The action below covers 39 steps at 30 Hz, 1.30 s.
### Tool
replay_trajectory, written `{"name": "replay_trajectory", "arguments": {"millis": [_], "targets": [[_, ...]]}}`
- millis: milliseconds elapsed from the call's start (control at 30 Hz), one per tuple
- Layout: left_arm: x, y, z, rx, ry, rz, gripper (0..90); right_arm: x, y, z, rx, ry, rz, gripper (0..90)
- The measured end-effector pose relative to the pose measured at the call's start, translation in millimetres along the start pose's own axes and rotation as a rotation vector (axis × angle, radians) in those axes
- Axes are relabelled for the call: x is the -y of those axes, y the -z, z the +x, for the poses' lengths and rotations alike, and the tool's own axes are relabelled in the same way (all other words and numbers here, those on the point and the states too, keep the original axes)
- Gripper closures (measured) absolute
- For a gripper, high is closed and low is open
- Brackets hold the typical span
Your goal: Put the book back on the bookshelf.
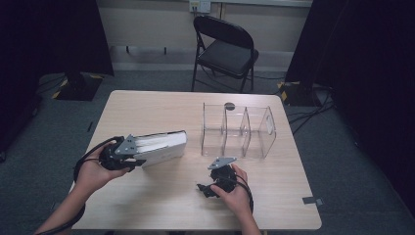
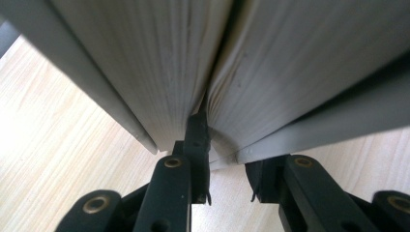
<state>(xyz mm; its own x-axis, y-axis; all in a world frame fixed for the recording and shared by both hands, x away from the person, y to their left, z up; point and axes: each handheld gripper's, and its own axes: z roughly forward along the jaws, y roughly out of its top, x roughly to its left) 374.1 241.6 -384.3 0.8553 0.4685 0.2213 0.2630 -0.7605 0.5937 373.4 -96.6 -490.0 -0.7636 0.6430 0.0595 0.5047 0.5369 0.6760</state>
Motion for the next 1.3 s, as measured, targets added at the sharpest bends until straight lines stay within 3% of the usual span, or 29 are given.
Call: {"name": "replay_trajectory", "arguments": {"millis": [200,300,433,1300], "targets": [[-0.4,4.3,-0.3,0.015,0.011,0.008,73.9,4.4,-1.1,-1.9,0.017,0.007,-0.019,15.1],[-0.4,6.0,-1.0,0.023,0.013,0.007,74.3,7.6,-3.2,0.1,0.051,0.032,-0.038,13.9],[1.4,7.3,-1.1,0.036,0.015,-0.001,74.4,10.6,-5.2,0.5,0.064,0.019,-0.075,13.3],[8.3,19.8,-5.4,0.112,0.023,0.013,74.6,10.3,-5.7,0.4,0.067,0.018,-0.076,13.1]]}}
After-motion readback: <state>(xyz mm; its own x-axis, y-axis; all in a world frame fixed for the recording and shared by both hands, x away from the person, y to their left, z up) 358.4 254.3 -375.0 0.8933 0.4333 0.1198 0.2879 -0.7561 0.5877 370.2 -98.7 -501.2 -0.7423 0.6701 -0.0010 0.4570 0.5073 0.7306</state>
